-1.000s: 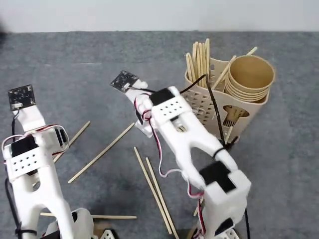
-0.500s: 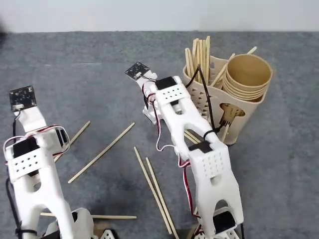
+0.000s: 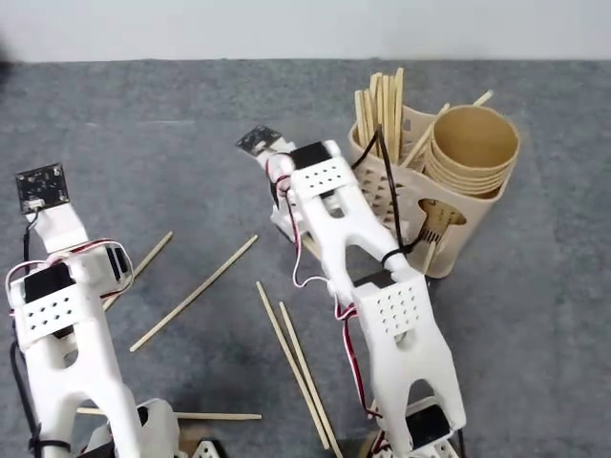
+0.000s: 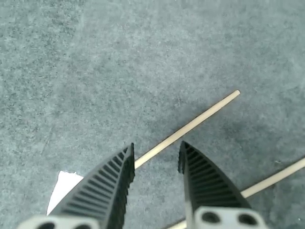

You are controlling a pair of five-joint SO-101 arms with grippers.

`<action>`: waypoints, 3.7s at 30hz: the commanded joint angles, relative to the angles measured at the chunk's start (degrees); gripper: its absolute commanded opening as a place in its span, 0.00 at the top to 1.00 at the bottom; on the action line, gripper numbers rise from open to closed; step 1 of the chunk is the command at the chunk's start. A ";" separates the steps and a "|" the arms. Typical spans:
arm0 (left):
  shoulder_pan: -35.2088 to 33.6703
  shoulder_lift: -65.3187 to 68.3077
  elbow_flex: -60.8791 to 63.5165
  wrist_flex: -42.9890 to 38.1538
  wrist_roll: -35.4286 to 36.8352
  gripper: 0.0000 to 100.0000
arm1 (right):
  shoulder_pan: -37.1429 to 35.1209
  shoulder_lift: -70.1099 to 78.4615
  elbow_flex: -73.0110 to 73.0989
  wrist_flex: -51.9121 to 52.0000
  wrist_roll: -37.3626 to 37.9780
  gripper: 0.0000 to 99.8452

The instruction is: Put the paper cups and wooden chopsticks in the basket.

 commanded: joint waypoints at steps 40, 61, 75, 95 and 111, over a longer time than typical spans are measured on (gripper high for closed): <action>0.26 -2.29 -0.66 -1.14 0.53 0.86 | -15.60 -39.78 20.92 17.63 -2.81 0.94; 0.09 -2.29 -0.75 -1.14 0.53 0.86 | -24.40 -51.12 62.51 -13.41 -20.48 0.56; 0.09 -2.29 -0.66 -1.14 0.53 0.86 | -28.35 -40.04 66.46 -21.23 -26.73 0.43; 0.09 -2.29 -0.66 -1.23 0.53 0.86 | -23.96 -28.18 53.63 -8.57 -21.71 0.82; 0.09 -2.29 -0.84 -1.23 0.53 0.86 | -20.26 -27.91 53.63 -13.14 -13.19 0.99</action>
